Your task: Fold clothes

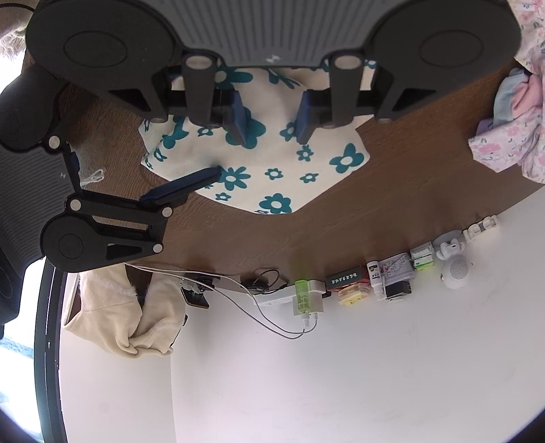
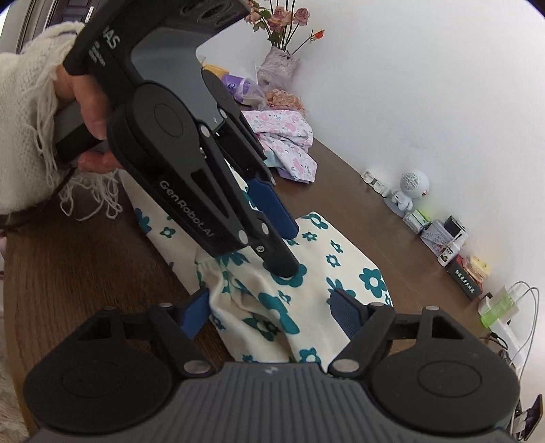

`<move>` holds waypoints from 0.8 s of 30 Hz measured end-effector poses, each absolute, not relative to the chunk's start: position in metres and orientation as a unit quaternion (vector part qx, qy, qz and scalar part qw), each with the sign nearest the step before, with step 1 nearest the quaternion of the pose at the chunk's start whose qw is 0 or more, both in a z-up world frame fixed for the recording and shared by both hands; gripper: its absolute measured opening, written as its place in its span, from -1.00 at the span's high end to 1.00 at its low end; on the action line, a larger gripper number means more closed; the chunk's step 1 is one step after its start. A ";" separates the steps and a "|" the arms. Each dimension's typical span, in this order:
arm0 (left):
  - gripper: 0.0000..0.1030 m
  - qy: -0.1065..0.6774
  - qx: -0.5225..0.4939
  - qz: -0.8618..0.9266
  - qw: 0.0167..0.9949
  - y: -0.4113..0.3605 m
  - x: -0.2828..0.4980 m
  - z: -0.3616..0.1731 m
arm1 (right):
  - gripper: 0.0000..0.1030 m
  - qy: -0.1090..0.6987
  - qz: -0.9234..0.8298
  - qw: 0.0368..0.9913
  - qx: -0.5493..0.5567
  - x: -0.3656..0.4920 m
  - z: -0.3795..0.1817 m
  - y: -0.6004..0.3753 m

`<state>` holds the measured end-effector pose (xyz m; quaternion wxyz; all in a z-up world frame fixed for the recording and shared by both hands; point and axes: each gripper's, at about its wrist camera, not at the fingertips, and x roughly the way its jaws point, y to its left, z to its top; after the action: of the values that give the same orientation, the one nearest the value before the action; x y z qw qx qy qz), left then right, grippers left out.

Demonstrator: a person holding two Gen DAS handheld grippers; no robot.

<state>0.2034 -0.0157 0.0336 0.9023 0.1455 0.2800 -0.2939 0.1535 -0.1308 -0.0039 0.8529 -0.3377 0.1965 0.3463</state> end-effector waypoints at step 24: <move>0.38 0.264 0.184 -0.291 0.901 -0.029 0.200 0.026 | 0.61 0.218 0.302 0.844 -0.386 0.159 -0.019 -0.161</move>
<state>0.1996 -0.0293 0.0261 0.9008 0.1843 0.2641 -0.2913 0.1593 -0.1614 -0.0187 0.8441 -0.3856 0.2184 0.3019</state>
